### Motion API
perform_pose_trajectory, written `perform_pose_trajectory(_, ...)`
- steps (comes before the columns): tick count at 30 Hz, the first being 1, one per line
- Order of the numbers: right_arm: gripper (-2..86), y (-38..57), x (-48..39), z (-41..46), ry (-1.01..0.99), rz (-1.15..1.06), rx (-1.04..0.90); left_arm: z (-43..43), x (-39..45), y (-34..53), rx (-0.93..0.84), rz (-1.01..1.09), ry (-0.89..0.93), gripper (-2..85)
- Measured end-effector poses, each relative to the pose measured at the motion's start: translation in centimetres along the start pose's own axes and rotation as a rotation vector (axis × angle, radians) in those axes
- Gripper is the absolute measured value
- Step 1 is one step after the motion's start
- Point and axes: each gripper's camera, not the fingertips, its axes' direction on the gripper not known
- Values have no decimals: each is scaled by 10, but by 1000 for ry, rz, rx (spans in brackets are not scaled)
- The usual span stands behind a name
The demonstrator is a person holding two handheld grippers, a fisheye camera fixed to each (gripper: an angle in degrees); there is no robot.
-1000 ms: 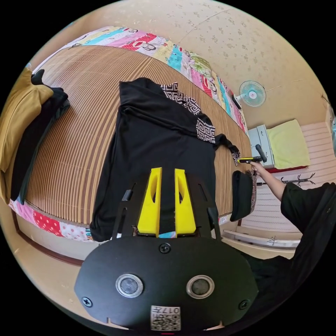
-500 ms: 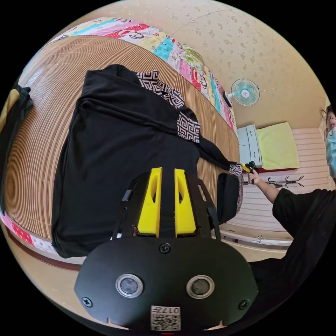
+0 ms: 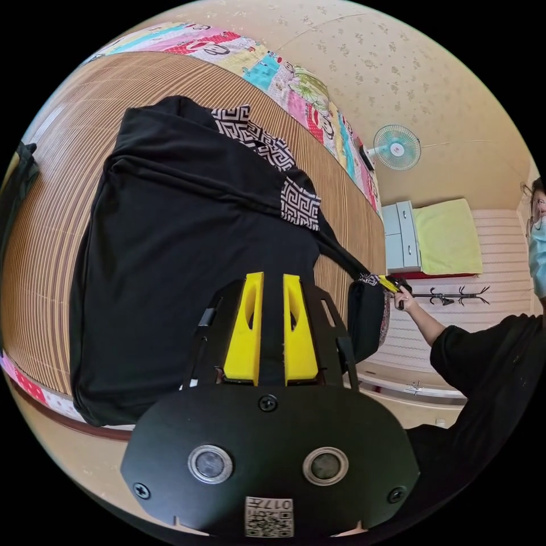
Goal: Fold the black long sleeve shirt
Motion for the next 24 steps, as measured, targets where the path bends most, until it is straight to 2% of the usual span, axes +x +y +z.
perform_pose_trajectory(2,13,11,-46,19,-270,-212,-114,0,2,0,-1,10,-2,64)
perform_pose_trajectory(4,13,28,-82,29,-444,-317,-150,1,2,0,-2,13,3,64)
perform_pose_trajectory(6,14,45,-99,31,-556,-271,-102,6,-1,0,-5,-4,29,65)
perform_pose_trajectory(8,16,73,-83,24,-613,-39,98,12,-3,-1,-2,-20,56,65)
perform_pose_trajectory(9,16,79,-74,23,-596,34,142,16,-3,-2,-2,-29,73,65)
perform_pose_trajectory(10,17,89,-51,19,-497,155,208,18,-3,-2,-3,-31,81,65)
perform_pose_trajectory(14,23,107,35,-10,117,405,350,29,4,-5,-20,-11,113,65)
perform_pose_trajectory(15,25,112,39,-13,140,386,385,29,5,-5,-25,-1,111,65)
perform_pose_trajectory(17,43,136,28,-17,106,155,492,28,6,-5,-30,14,99,65)
perform_pose_trajectory(19,72,154,14,-8,142,26,512,28,4,-4,-37,15,86,65)
perform_pose_trajectory(21,94,170,16,5,170,12,497,30,-2,-4,-44,-7,90,65)
perform_pose_trajectory(24,101,181,40,39,92,48,437,32,-3,-7,-32,-26,120,65)
